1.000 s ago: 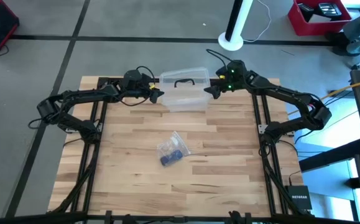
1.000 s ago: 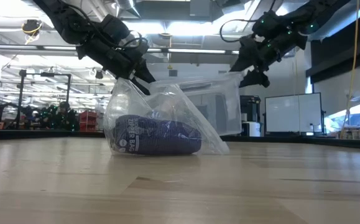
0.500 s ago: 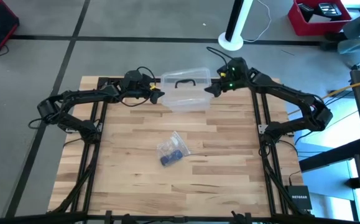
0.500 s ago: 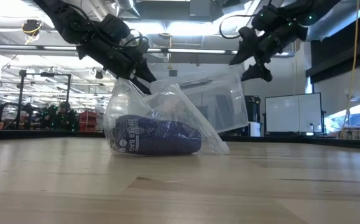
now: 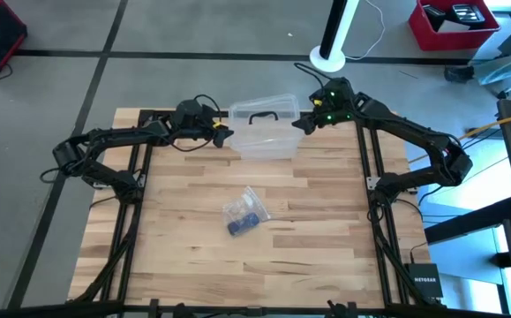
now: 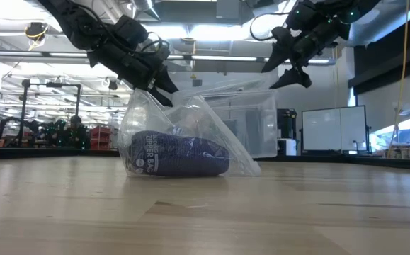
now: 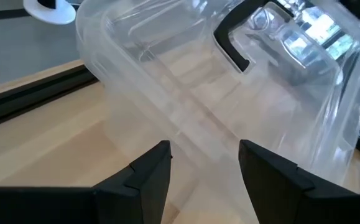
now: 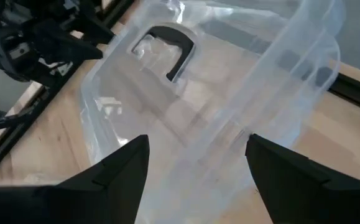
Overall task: Roll bandage
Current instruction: Open the transparent tupperware
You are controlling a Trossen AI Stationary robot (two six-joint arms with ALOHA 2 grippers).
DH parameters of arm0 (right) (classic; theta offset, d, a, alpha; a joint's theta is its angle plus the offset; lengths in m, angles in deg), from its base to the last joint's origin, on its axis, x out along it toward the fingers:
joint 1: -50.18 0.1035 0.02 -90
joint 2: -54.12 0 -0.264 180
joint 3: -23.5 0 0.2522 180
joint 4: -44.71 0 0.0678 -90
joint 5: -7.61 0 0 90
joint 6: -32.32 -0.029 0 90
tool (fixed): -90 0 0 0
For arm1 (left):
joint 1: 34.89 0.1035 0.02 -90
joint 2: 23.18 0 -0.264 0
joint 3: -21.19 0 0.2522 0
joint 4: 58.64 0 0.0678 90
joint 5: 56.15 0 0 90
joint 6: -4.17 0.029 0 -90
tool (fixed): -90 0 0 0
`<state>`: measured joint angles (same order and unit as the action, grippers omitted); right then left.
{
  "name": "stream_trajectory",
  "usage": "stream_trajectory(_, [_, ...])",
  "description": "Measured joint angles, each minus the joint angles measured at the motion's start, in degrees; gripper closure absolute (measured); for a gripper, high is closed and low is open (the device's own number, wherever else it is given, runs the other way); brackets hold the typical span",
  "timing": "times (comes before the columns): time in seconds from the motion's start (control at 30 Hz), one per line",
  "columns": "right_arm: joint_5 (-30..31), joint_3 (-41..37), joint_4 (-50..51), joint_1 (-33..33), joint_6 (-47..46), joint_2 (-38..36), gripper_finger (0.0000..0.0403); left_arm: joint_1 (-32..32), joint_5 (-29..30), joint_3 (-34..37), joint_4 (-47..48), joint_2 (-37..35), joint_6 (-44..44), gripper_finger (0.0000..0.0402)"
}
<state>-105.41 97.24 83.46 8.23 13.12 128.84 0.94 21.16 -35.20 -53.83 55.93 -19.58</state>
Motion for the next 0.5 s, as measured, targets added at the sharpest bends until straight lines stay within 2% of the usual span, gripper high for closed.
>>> stream_trajectory(0.2, [-0.74,0.0,-4.81,-0.08,0.4,0.0,0.0134,0.04,0.61,0.0,-1.19,0.0,0.73,0.0221])
stream_trajectory(0.3, [-3.34,0.01,-7.78,-0.02,2.0,0.02,0.0134,0.02,0.33,0.0,-1.95,0.0,1.23,0.0221])
stream_trajectory(0.5, [-3.76,0.01,-12.31,2.85,4.12,0.52,0.0135,-1.33,-0.09,0.0,-3.71,0.0,3.32,0.0221])
